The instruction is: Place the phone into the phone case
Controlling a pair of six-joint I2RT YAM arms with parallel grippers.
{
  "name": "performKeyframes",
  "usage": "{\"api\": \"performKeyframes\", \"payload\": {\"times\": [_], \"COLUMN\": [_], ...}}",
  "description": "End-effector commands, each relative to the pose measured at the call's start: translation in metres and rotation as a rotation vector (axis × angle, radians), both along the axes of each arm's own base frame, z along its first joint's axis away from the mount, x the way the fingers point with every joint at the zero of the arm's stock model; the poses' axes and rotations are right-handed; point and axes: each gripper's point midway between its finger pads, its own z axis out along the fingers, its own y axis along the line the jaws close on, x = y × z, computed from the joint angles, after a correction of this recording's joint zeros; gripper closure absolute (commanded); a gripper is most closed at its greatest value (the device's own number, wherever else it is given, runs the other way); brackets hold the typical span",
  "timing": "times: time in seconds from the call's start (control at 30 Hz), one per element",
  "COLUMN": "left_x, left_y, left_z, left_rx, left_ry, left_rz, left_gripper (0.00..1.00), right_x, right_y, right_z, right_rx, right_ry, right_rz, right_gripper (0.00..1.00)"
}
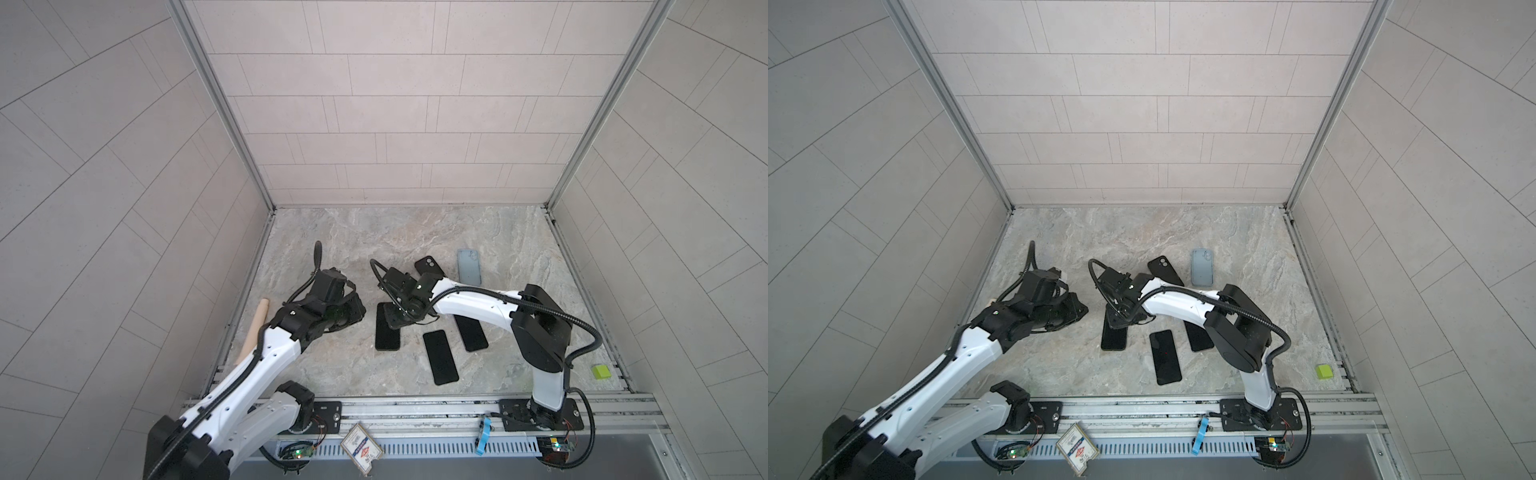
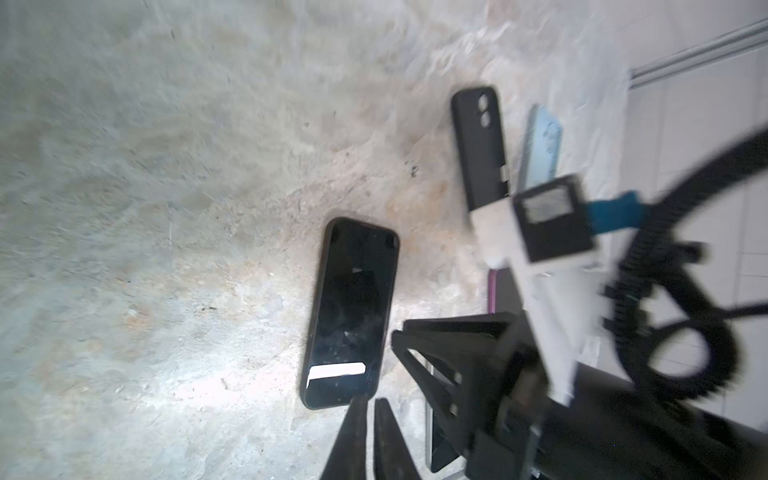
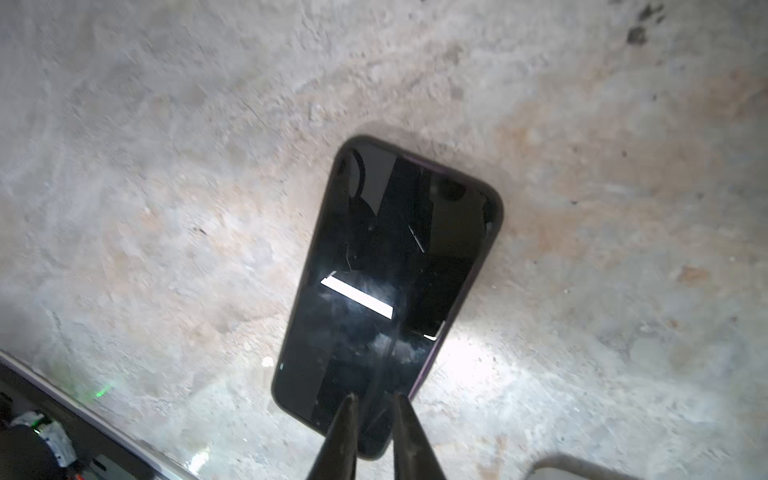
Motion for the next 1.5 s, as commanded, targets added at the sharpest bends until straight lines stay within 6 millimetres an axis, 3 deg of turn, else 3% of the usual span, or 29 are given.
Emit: {"api": "performKeyframes", "payload": {"times": [0.0, 0.1, 0.17, 0.27, 0.53, 0.67, 1.07, 1.23, 1.47], "left_x": [-0.008, -0.016, -0.021, -0.027, -0.045, -0.050, -0.048, -0.049, -0.052], "left_y": [0.032, 0.050, 0.064, 0.083, 0.096, 0.099, 0.097, 0.098, 0.097], "left_z": [0.041, 0.077, 0.088, 0.087, 0.083, 0.088, 0.084, 0.087, 0.090], "left_rx": [0.086, 0.172, 0.271, 0.384, 0.414, 0.390, 0.381, 0.365, 0.342], "left_ry": [-0.097, -0.189, -0.221, -0.231, -0.288, -0.334, -0.346, -0.372, -0.392], "left_rz": [0.085, 0.072, 0.054, 0.062, 0.056, 0.070, 0.072, 0.083, 0.077], "left_gripper": [0.85, 0.84, 0.84, 0.85, 0.85, 0.83, 0.83, 0.83, 0.83], "right_x": [0.008, 0.023, 0.034, 0.043, 0.044, 0.038, 0.012, -0.008, -0.043], "right_y": [-0.006, -0.003, -0.005, -0.007, -0.007, -0.005, -0.005, -0.007, -0.004], "right_z": [-0.011, -0.016, -0.018, -0.022, -0.041, -0.050, -0.071, -0.077, -0.070], "right_rx": [-0.089, -0.121, -0.166, -0.223, -0.273, -0.268, -0.281, -0.289, -0.280], "right_ry": [-0.001, -0.003, -0.026, -0.041, -0.022, 0.001, 0.056, 0.063, 0.030], "right_rz": [0.013, -0.006, -0.025, -0.039, -0.048, -0.051, -0.045, -0.031, -0.007], "right_gripper": [0.76, 0.75, 0.75, 0.74, 0.71, 0.62, 0.62, 0.62, 0.63]}}
